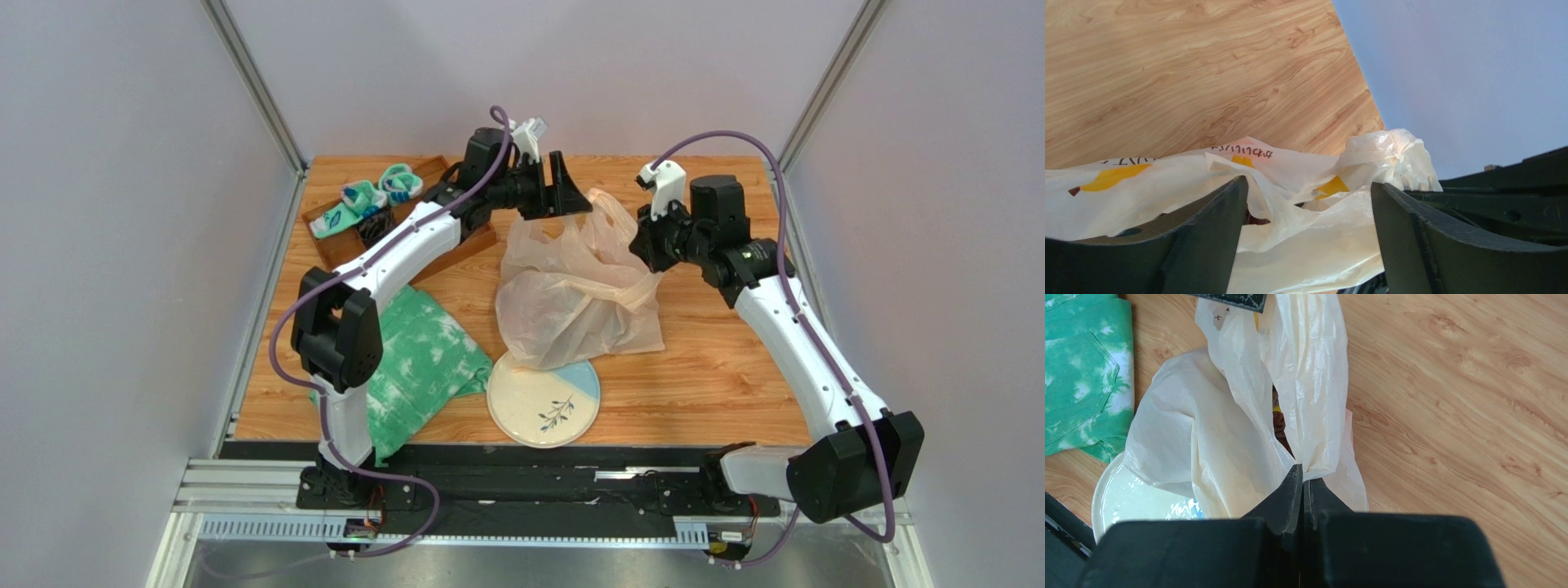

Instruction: Take the fake fruits out of the plastic bag

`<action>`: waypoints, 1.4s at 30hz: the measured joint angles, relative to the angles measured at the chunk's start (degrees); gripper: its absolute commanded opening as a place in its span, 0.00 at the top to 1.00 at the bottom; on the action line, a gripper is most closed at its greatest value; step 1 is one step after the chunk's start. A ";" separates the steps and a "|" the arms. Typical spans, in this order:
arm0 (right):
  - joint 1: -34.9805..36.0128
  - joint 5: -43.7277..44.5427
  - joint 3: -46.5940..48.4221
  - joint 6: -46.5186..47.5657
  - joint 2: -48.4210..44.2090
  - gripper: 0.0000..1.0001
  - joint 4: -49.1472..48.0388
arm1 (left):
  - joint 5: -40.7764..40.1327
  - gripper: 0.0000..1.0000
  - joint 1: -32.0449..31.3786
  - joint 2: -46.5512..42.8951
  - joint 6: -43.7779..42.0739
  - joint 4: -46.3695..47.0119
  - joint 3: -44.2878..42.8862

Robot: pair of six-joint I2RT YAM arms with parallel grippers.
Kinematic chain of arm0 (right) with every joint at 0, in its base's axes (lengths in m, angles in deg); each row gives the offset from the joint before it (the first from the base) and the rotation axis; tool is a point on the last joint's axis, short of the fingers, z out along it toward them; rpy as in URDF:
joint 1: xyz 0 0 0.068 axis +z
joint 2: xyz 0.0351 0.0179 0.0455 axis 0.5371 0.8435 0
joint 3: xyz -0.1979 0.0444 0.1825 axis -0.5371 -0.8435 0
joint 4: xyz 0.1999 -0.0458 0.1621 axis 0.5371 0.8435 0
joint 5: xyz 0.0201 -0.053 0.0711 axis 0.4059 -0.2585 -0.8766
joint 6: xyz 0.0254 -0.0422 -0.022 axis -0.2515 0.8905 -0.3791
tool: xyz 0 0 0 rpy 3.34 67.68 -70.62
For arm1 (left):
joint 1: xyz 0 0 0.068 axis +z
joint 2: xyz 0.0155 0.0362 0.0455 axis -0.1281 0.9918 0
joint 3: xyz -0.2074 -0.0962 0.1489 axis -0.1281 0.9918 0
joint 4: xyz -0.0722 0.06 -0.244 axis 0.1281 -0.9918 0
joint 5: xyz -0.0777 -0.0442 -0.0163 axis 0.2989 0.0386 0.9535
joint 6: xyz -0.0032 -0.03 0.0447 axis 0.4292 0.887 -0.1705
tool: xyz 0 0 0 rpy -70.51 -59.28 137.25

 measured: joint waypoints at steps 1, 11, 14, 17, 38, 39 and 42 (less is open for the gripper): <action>-0.11 -0.02 -0.13 -0.24 0.00 1.00 0.24 | -0.57 0.37 -0.11 0.28 0.09 0.04 -0.09; -5.70 -0.22 4.11 -4.85 4.85 1.00 0.22 | -4.81 1.00 -0.44 1.49 -2.05 -1.29 0.76; -6.25 0.44 6.51 -5.42 7.06 1.00 0.17 | -5.25 1.00 -0.33 1.49 -3.67 -2.60 0.55; -7.34 1.53 11.52 -5.92 10.95 1.00 -0.44 | -4.07 1.00 0.48 2.03 -6.12 -4.90 -3.13; -26.18 3.43 8.63 -11.41 0.39 1.00 -12.61 | 11.41 1.00 0.96 5.27 -32.68 -13.55 -32.68; -26.27 4.04 3.26 -10.56 -3.15 0.94 -12.50 | 12.17 1.00 0.74 3.96 -33.38 -14.34 -28.94; -26.10 6.05 -11.91 -7.50 -10.99 0.51 -10.47 | 13.77 1.00 -0.20 2.54 -35.21 -20.55 -21.90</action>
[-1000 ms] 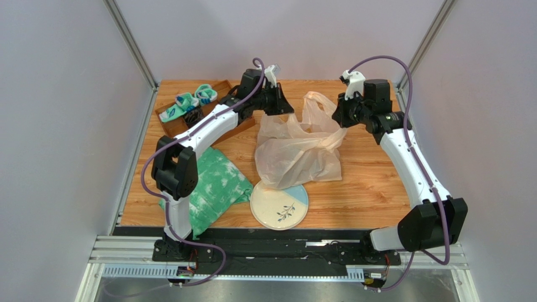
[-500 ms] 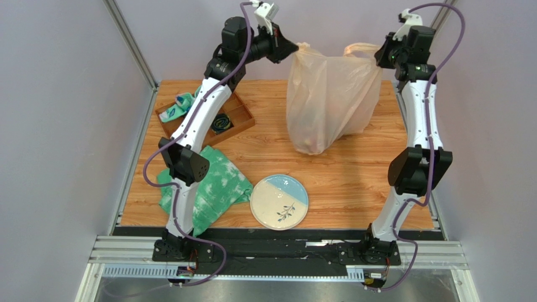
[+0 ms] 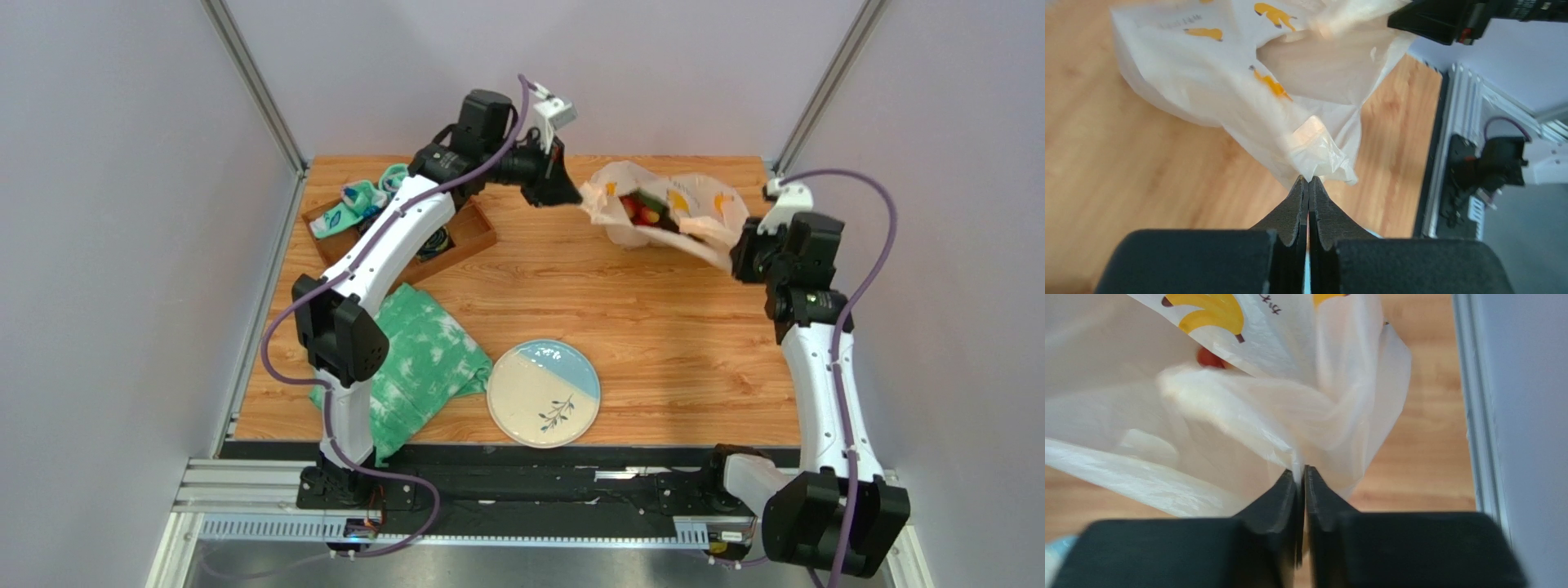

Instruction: Take the fake fruits out of the plastic bag

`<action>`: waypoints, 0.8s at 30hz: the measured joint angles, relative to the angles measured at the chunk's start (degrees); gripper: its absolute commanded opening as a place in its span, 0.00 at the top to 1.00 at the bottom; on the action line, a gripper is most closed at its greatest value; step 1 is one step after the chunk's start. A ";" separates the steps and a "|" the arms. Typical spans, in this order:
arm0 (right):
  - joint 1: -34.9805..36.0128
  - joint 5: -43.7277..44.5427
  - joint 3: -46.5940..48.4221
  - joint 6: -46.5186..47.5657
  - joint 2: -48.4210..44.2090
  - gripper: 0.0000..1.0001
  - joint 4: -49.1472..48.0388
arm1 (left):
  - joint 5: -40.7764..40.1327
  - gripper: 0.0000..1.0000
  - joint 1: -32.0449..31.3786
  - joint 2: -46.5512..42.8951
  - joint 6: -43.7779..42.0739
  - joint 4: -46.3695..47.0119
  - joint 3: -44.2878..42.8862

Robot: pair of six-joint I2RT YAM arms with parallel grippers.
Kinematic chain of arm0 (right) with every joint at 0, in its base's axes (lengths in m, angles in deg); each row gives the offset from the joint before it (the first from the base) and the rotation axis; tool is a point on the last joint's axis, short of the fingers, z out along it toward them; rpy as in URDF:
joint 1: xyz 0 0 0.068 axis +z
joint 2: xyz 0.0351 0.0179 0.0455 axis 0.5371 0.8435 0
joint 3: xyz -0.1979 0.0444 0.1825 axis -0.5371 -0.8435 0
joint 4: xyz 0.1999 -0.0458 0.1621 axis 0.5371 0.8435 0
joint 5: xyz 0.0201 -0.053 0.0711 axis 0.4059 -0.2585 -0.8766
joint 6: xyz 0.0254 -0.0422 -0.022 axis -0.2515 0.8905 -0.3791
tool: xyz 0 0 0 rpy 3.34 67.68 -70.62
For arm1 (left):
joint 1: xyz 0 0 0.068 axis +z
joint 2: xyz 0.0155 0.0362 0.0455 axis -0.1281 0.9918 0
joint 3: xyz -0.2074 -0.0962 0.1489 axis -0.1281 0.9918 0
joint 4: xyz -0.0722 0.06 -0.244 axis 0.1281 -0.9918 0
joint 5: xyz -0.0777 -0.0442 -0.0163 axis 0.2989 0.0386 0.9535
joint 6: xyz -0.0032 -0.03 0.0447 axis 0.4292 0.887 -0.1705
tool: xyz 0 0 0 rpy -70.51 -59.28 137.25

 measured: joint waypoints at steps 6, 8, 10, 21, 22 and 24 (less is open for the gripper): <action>-0.66 -2.23 -5.07 4.31 2.71 0.25 13.42 | 1.29 1.00 -2.23 1.90 -0.50 -9.16 3.80; -0.50 -6.29 0.31 4.35 4.55 0.23 17.27 | 1.44 1.00 -2.60 1.95 -0.52 -10.01 3.87; 0.70 -10.43 8.63 4.35 6.01 0.24 18.45 | 1.64 1.00 -2.89 1.95 -0.48 -10.05 3.67; 18.80 -14.12 14.64 9.05 10.99 0.87 11.78 | 1.62 1.00 -2.91 1.57 1.14 -9.92 4.68; 18.78 -13.27 13.73 9.09 12.63 0.90 11.41 | 1.62 1.00 -2.91 1.44 1.29 -9.94 5.22; 18.73 -11.06 11.19 9.09 16.52 0.92 11.15 | 1.55 1.00 -2.91 0.94 1.53 -9.97 6.51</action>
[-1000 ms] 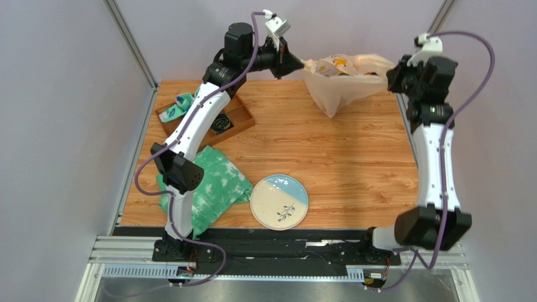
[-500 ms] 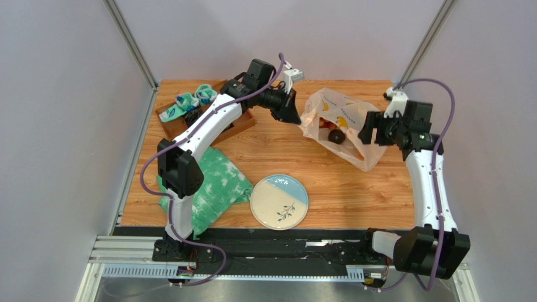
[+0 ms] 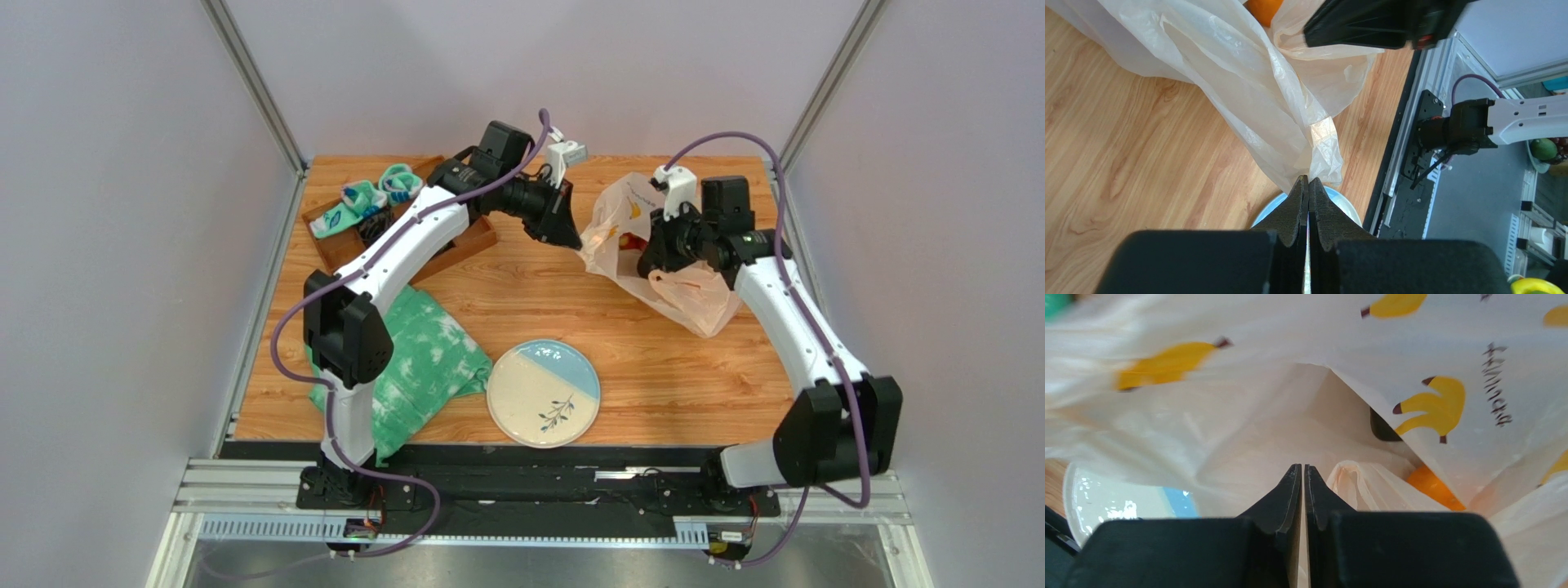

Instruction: Take the fake fruits out of the plastic bag

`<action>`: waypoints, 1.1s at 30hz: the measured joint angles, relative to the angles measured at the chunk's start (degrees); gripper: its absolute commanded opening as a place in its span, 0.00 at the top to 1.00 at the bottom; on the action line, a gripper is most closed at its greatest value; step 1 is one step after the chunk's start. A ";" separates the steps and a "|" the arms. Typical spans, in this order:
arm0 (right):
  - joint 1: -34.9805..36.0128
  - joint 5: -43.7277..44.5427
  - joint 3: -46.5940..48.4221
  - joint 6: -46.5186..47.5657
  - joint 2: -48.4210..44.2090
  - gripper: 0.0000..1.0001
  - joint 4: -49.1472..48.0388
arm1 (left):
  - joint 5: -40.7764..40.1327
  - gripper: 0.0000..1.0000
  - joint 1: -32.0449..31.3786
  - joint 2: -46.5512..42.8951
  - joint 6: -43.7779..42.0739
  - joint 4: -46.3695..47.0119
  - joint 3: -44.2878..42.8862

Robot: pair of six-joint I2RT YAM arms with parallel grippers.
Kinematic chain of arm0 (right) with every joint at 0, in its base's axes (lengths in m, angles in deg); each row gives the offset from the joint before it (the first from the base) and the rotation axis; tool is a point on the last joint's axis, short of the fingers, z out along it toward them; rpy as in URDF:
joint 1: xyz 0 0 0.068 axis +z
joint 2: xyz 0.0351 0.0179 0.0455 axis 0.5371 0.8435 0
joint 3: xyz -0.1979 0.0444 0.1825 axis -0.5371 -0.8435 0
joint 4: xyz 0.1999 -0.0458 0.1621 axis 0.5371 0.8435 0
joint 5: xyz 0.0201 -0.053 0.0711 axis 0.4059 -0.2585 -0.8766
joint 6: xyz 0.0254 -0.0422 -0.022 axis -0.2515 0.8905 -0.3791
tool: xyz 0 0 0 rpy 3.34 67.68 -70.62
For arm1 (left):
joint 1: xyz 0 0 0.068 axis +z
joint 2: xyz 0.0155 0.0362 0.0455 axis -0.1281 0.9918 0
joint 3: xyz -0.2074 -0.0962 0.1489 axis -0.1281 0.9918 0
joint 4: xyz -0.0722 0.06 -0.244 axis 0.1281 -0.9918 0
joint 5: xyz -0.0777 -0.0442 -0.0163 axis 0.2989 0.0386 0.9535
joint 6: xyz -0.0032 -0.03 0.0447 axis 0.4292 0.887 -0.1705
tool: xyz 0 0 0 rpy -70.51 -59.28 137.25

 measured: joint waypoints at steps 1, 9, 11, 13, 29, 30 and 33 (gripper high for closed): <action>-0.07 0.74 -0.70 0.00 1.51 0.92 0.17 | -0.07 1.00 0.00 -0.31 0.04 -0.07 0.63; -0.22 4.35 -1.90 -1.60 10.84 0.82 -1.90 | -0.31 1.00 0.17 -5.49 -0.13 -0.09 4.04; -0.35 7.26 -1.90 -2.93 12.94 0.72 -3.65 | -0.31 1.00 0.44 -7.45 -0.37 0.02 4.68; -0.96 11.37 -1.60 -4.61 15.50 0.73 -5.42 | -0.33 1.00 0.76 -9.97 -0.66 0.26 6.40; -17.97 16.85 -2.75 -8.72 5.22 0.56 -1.38 | -4.22 1.00 1.07 -15.47 -0.85 3.10 21.55; -15.74 14.51 -3.58 -8.04 2.95 0.55 -0.98 | -4.79 1.00 1.03 -15.10 -0.33 3.58 21.55; -8.57 9.64 -4.20 -5.09 -0.74 0.57 -0.11 | -6.64 1.00 0.96 -14.36 0.94 4.33 20.90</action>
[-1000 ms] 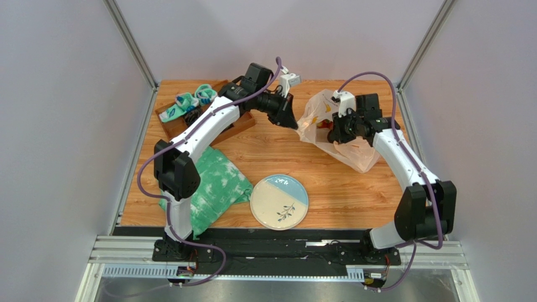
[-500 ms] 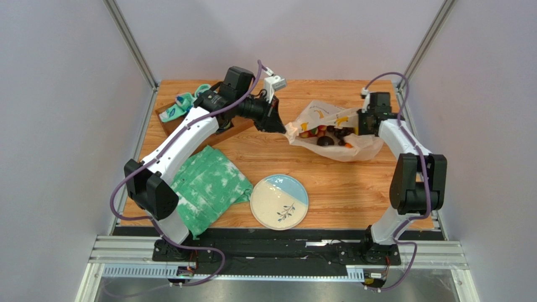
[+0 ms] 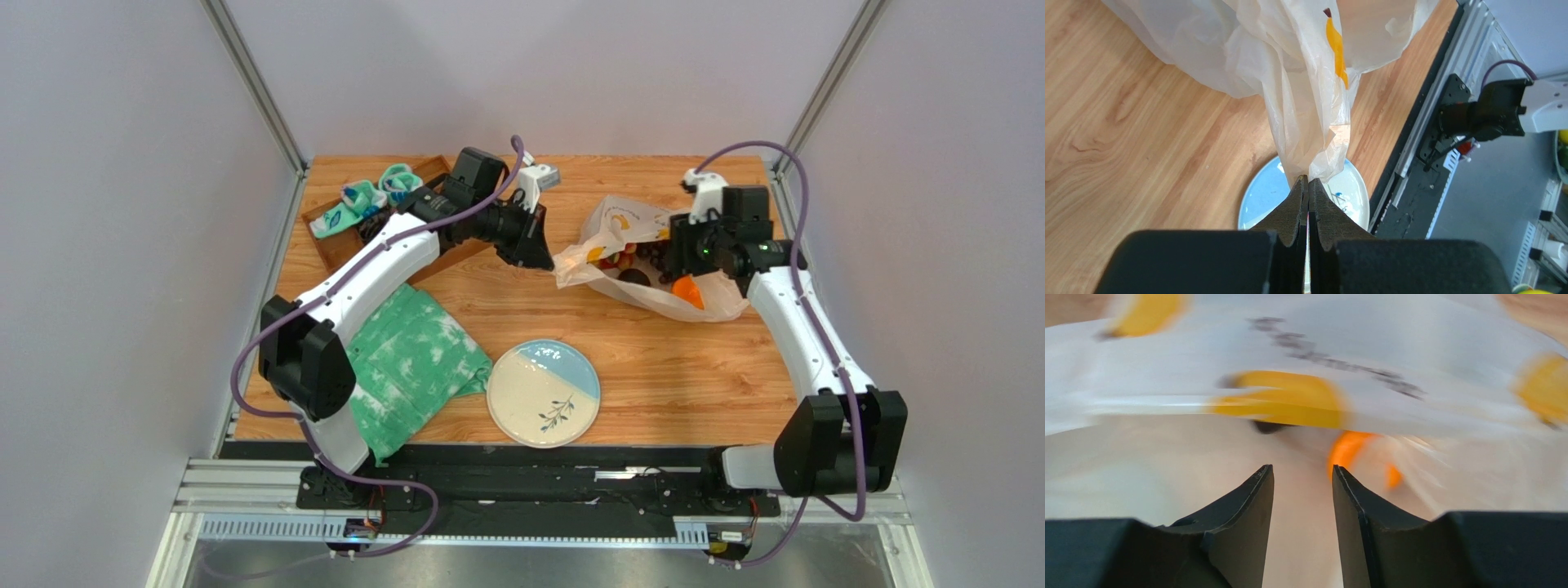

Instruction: Take the fake fruits out of the plastic bag

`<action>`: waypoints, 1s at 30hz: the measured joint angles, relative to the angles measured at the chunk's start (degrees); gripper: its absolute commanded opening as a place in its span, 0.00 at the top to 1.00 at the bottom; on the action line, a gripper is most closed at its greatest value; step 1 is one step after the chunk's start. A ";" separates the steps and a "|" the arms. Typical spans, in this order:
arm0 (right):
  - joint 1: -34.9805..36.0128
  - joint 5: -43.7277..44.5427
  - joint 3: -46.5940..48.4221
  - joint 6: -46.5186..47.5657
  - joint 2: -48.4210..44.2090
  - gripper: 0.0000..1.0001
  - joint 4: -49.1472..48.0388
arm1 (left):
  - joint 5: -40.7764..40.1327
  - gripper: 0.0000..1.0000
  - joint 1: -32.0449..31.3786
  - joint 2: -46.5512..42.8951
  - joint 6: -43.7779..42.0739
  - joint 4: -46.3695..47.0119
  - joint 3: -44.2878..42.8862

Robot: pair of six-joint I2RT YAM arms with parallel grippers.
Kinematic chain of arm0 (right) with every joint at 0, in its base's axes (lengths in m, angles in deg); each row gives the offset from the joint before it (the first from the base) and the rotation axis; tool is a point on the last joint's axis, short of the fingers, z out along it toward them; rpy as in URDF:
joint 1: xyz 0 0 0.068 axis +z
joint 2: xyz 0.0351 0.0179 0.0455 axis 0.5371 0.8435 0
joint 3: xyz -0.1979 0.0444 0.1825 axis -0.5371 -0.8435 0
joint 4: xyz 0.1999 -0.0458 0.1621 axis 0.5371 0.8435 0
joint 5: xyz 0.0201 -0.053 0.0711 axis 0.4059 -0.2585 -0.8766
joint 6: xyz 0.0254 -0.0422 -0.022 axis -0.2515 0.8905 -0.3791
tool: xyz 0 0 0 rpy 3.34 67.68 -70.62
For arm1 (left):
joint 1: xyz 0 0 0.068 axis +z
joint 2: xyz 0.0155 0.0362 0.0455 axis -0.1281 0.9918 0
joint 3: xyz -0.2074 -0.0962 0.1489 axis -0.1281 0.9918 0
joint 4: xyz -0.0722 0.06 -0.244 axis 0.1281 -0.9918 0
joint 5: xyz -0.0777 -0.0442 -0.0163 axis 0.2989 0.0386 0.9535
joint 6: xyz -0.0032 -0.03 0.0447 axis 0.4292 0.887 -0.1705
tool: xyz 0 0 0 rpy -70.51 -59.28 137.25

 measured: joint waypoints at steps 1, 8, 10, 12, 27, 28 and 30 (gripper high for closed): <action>2.45 -1.20 0.00 0.90 -0.57 0.58 -0.02 | -0.52 1.00 0.00 0.24 0.15 0.00 -0.59; 10.08 -3.32 3.85 4.00 6.45 0.58 0.22 | -2.89 1.00 0.04 2.95 1.42 0.13 -9.53; 10.08 -2.89 7.08 4.00 11.37 0.56 0.24 | -2.80 1.00 0.24 2.99 1.79 0.35 -10.43; 10.08 -2.67 11.19 4.07 16.72 0.51 0.81 | -2.54 1.00 0.37 2.97 2.05 0.31 -10.43; 10.10 -4.85 37.03 6.32 45.57 0.17 6.60 | -2.54 1.00 0.63 2.67 -0.57 -0.87 -7.15; 10.12 -4.90 37.68 6.32 46.27 0.27 6.99 | -2.69 1.00 0.63 2.67 -0.74 -0.90 -7.15; 10.12 -5.05 38.42 6.54 46.71 0.39 7.50 | -3.02 1.00 0.63 2.67 -1.09 -0.90 -7.15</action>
